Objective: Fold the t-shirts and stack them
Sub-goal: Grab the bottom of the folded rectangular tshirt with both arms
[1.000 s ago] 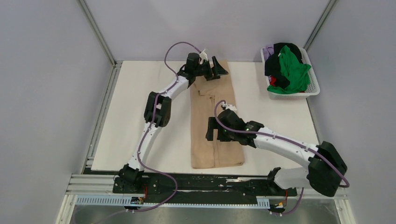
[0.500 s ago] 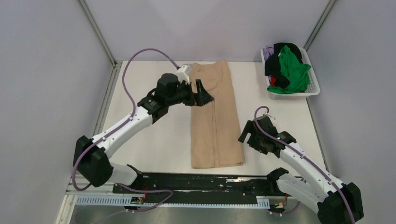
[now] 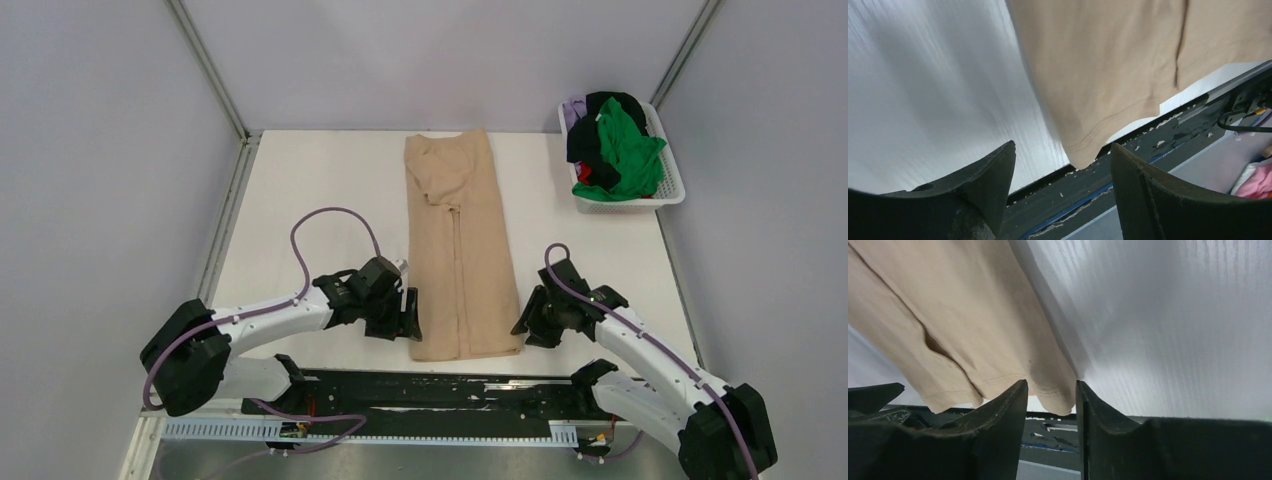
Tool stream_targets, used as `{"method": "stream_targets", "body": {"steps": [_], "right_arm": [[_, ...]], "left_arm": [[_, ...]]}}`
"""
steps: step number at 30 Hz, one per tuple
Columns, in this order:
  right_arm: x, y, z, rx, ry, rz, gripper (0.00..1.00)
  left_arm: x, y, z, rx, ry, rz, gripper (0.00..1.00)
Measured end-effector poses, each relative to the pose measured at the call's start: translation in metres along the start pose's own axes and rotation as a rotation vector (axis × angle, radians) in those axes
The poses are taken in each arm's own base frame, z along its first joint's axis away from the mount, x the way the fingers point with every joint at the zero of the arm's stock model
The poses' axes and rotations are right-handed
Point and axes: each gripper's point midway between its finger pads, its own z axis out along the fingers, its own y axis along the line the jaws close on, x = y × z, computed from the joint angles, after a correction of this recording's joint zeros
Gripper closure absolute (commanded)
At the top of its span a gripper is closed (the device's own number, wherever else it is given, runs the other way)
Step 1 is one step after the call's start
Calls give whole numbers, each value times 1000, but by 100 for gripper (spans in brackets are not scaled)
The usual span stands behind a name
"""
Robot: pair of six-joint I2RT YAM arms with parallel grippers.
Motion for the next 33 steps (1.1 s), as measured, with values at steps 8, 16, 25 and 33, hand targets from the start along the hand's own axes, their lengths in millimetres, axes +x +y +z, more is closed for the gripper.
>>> {"method": "stream_targets", "body": {"steps": [8, 16, 25, 33], "right_arm": [[20, -18, 12, 57, 88, 42, 69], [35, -23, 18, 34, 145, 53, 85], [50, -10, 24, -47, 213, 27, 97], [50, -7, 24, -60, 211, 17, 100]], "left_arm": [[29, -7, 6, 9, 69, -42, 43], [47, -8, 17, -12, 135, -45, 49], [52, -5, 24, -27, 154, -59, 55], [52, -11, 33, -6, 177, -60, 100]]}}
